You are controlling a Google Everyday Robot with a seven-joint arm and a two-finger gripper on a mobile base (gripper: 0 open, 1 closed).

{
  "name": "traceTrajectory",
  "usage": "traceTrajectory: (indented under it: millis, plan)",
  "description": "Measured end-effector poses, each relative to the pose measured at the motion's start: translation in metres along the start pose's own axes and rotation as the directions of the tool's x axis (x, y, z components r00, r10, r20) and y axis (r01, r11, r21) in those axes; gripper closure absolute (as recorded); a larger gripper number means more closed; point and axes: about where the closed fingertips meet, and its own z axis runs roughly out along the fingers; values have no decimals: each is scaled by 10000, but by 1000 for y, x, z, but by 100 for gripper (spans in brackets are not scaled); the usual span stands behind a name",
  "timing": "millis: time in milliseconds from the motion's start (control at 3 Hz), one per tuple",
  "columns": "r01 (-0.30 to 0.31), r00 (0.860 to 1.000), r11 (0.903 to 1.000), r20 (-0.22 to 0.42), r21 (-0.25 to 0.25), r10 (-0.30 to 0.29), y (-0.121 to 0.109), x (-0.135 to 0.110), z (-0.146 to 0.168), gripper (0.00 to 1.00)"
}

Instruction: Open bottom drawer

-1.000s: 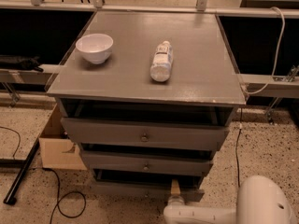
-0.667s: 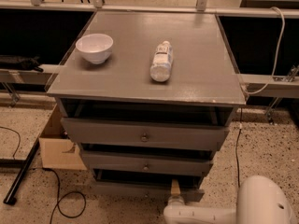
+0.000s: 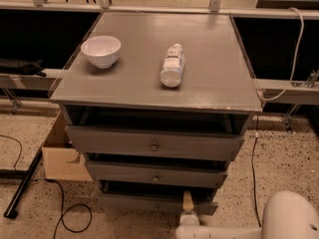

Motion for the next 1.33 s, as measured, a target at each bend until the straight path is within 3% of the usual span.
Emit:
traceTrajectory:
  millis: [333, 667, 1333]
  plan:
    - [48, 10000, 10000, 43, 18, -48, 1, -1, -3, 0]
    - [-70, 9986, 9998, 529, -180, 79, 0, 0, -2, 0]
    - [-328, 9765, 9954, 2093, -905, 512, -9, 8, 6, 0]
